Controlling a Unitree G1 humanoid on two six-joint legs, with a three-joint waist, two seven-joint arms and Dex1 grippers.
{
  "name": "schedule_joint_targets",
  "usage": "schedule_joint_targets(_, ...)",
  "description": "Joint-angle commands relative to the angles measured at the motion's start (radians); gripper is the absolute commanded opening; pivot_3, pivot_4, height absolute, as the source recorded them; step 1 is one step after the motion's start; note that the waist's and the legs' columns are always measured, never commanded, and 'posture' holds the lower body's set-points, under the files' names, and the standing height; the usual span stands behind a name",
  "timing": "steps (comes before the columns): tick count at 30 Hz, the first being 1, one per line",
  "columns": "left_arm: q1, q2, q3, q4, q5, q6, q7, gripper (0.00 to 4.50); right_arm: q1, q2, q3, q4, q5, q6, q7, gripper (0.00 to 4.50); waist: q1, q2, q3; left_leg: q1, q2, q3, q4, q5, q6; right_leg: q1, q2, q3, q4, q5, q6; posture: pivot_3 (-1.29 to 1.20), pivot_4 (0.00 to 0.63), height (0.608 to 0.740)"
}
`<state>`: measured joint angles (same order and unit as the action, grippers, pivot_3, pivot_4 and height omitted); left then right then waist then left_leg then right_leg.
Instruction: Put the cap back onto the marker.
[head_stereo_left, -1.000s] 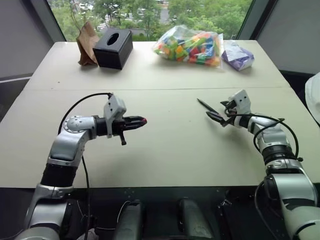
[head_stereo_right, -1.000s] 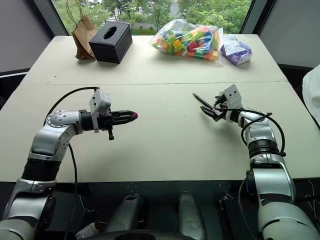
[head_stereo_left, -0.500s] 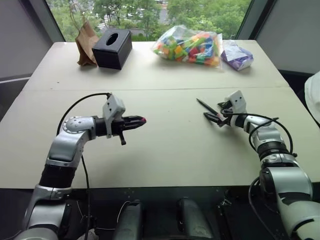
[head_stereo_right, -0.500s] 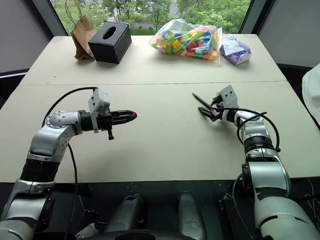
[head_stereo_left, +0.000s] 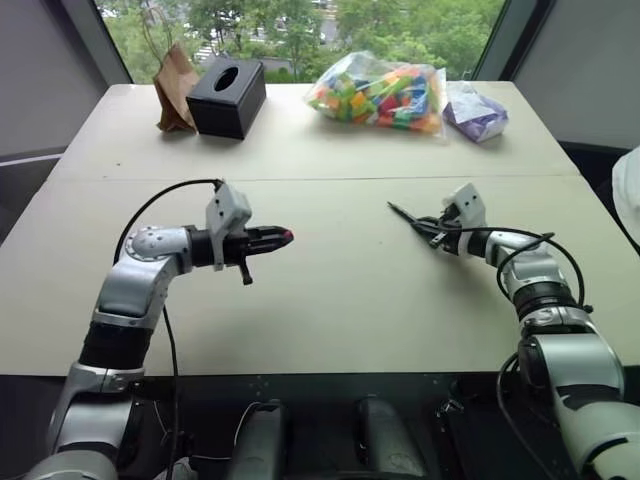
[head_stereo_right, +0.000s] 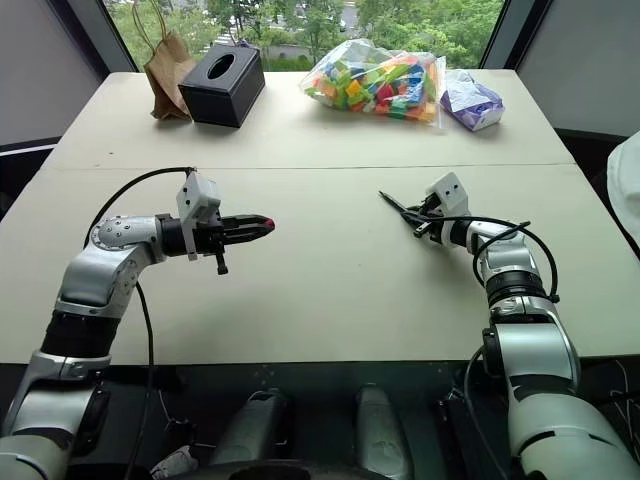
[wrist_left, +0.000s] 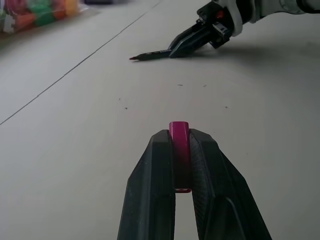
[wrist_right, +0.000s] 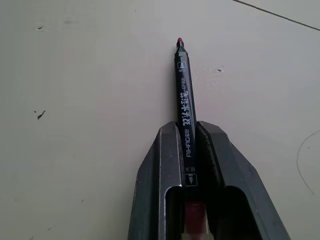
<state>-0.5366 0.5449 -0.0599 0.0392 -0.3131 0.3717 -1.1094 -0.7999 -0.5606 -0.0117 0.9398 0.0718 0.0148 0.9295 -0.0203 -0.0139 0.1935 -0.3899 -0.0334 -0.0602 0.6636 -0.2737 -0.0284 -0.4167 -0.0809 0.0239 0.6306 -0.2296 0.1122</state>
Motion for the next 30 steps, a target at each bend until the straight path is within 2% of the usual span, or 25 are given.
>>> schedule_joint_targets(1,-0.049,-0.007,-0.040,0.022,0.014,-0.075,-0.048,0.00,0.021,-0.048,0.028,-0.205,-0.014,-0.001,0.056,0.07,0.001,0.000,0.000,-0.001,0.000,0.000,0.000,0.000,0.000,-0.001,0.000,0.000,0.000,0.000,0.000,0.00,0.150,0.740)
schedule_joint_targets(10,-0.156,-0.026,-0.124,0.233,0.089,-0.281,-0.153,0.00,0.130,-0.179,0.100,-0.748,-0.023,0.117,0.173,0.07,0.002,0.001,0.001,-0.002,0.000,0.000,0.000,0.000,0.000,-0.003,0.000,0.000,0.000,0.000,0.000,0.00,0.150,0.740)
schedule_joint_targets(15,-0.196,-0.047,-0.126,0.303,0.097,-0.339,-0.181,0.00,0.195,-0.247,0.135,-0.971,0.031,0.297,0.270,0.07,0.008,0.001,0.001,-0.003,-0.001,0.000,0.000,0.000,0.000,-0.003,0.000,0.000,0.000,0.000,0.000,0.00,0.150,0.740)
schedule_joint_targets(20,-0.237,-0.074,-0.124,0.345,0.108,-0.396,-0.185,0.00,0.203,-0.241,0.137,-1.093,0.101,0.438,0.277,0.07,0.008,0.001,0.001,-0.003,-0.001,0.000,0.001,0.000,0.000,-0.003,-0.001,-0.001,0.000,0.000,0.000,0.00,0.150,0.740)
schedule_joint_targets(30,-0.230,-0.084,-0.134,0.323,0.110,-0.396,-0.204,0.00,0.196,-0.244,0.158,-1.132,0.110,0.463,0.262,0.07,0.007,0.001,0.001,-0.003,0.000,0.000,0.001,0.000,0.000,-0.003,-0.001,0.000,0.000,0.000,0.000,0.00,0.150,0.740)
